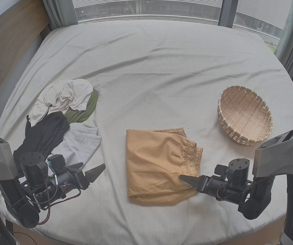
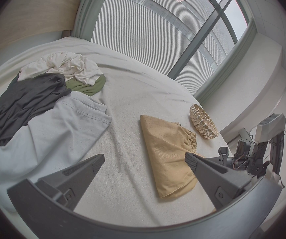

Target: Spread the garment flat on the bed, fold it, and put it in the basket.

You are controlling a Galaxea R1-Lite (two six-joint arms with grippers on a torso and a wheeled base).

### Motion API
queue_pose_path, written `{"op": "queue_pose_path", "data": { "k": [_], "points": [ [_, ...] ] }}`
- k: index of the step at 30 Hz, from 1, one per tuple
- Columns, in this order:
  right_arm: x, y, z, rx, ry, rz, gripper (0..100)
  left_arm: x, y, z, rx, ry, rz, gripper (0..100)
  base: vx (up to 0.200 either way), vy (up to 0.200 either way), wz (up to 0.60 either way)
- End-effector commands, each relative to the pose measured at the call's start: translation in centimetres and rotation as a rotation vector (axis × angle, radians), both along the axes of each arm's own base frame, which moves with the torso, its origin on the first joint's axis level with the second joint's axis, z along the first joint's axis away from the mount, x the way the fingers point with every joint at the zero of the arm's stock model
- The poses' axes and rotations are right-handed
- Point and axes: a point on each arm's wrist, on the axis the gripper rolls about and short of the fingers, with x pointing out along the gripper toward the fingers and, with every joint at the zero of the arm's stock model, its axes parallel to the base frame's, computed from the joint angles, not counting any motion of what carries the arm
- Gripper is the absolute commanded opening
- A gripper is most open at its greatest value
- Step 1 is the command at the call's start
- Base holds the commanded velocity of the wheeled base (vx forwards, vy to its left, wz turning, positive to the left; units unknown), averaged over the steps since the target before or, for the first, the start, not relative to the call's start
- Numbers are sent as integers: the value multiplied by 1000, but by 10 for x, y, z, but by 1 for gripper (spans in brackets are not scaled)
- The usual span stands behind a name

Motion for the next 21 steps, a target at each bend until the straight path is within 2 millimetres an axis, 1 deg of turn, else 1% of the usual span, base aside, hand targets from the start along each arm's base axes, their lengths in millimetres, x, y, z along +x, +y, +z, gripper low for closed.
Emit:
{"op": "queue_pose_path", "data": {
  "k": [1, 6, 7, 12, 17, 21],
  "points": [
    [2, 7, -2, 13, -2, 14, 100, 0, 1, 0, -9, 7, 7, 100, 0, 0, 0],
    [4, 9, -1, 23, -8, 16, 100, -1, 1, -1, -31, 26, 15, 100, 0, 0, 0],
    [4, 9, -1, 23, -8, 16, 0, -1, 1, -1, -31, 26, 15, 100, 0, 0, 0],
    [2, 10, 4, 45, -3, 12, 0, -3, 2, -3, -30, 37, 16, 100, 0, 0, 0],
    [-7, 11, 32, 82, -62, 32, 0, -5, 2, -2, -45, 45, 19, 100, 0, 0, 0],
    [-11, 10, 62, 134, -141, 62, 0, -6, 2, -2, -49, 51, 20, 100, 0, 0, 0]
  ]
}}
